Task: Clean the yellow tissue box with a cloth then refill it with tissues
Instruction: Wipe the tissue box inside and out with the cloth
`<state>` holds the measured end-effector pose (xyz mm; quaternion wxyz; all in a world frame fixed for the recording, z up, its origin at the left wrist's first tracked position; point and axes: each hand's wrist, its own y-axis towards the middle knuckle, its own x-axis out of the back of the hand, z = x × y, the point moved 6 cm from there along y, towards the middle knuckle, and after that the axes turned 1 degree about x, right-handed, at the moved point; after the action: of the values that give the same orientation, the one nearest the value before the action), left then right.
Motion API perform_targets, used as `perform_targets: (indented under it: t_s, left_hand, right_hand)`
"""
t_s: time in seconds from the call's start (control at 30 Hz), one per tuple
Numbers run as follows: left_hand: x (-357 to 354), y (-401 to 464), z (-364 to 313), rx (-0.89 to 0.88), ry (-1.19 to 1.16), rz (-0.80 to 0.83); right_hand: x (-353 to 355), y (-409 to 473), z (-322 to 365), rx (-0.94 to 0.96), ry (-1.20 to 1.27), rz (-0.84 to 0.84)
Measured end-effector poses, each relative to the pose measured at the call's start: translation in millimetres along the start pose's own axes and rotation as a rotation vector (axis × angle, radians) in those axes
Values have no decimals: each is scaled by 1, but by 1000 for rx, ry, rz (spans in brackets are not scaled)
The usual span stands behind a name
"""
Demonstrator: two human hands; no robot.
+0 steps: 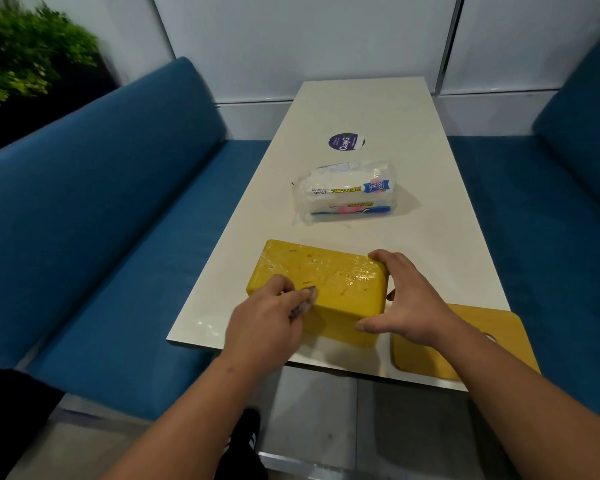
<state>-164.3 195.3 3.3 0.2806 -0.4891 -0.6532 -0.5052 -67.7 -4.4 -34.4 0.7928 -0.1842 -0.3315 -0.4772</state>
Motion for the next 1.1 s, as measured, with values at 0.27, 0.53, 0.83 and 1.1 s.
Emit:
perform_targets:
  t_s: [0.27,0.53,0.83,1.1]
  left_hand:
    - [1,-5,11,-13,-30,-105]
    - [19,-9,57,-31,14,-208]
    - [2,-7,31,-160,-30,-143]
    - [23,-6,89,271,-175,-85]
  right_hand:
    - [2,0,1,7,3,6]
    - [2,2,3,6,-25,26]
    - [3,2,5,2,-51,40]
    - [7,0,9,-25,-125,109]
